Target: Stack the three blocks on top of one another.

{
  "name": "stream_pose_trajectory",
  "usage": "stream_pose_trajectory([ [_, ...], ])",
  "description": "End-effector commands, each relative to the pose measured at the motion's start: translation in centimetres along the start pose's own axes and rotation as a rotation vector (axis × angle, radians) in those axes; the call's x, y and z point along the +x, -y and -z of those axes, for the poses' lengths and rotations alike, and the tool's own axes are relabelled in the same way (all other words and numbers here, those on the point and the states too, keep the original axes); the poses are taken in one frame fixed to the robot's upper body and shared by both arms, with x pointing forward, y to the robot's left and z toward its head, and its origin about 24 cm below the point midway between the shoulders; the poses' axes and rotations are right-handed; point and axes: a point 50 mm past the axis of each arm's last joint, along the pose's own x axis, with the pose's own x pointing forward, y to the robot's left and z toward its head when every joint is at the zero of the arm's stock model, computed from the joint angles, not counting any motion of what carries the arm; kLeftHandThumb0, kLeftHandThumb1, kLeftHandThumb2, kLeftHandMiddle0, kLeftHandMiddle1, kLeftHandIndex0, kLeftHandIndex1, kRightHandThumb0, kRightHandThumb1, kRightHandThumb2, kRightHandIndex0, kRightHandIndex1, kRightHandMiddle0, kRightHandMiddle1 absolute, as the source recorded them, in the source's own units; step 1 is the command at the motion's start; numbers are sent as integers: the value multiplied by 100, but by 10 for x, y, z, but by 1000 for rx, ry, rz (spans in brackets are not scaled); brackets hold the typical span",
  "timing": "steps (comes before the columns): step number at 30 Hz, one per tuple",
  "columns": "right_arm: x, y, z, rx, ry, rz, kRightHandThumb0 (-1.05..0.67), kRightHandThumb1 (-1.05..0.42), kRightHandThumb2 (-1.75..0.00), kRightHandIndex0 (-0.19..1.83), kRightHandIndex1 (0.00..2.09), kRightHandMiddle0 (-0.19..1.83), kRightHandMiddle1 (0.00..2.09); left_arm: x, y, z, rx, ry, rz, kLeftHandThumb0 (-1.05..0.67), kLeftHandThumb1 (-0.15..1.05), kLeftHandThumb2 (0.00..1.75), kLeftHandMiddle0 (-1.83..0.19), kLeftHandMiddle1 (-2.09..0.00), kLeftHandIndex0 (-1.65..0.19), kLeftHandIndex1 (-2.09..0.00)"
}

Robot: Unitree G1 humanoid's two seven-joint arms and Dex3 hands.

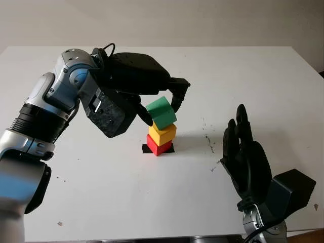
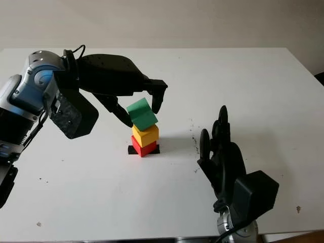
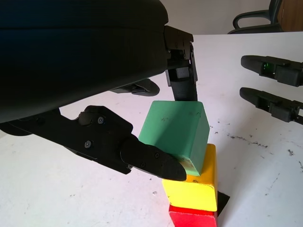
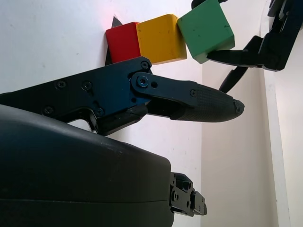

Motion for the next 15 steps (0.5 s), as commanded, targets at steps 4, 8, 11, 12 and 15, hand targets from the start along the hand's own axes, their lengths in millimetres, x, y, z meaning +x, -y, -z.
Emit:
stream_pose_trajectory([
  [4, -1, 0, -1, 10, 15, 4, -75, -105, -61, -19, 0, -19, 0, 3, 4, -2, 1, 13, 18, -37, 105, 17, -37, -3, -11, -176],
  [8, -1, 0, -1, 8, 13, 6, -74, -105, -61, -19, 0, -19, 0, 3, 4, -2, 1, 13, 18, -37, 105, 17, -38, -2, -12, -169],
  [11, -1, -1, -1, 7, 9, 5, -75, -105, -61, -19, 0, -19, 0, 3, 4, -1, -4, 11, 18, -36, 105, 14, -38, -3, -17, -158],
  [12, -1, -1, -1, 6, 9, 5, -74, -105, -61, -19, 0, -19, 0, 3, 4, -1, -4, 8, 21, -36, 105, 12, -37, -2, -19, -152],
  [15, -1, -1, -1, 3, 10, 4, -74, -105, -62, -19, 0, -19, 0, 3, 4, -2, -9, 3, 27, -39, 105, 11, -33, -1, -21, -147],
])
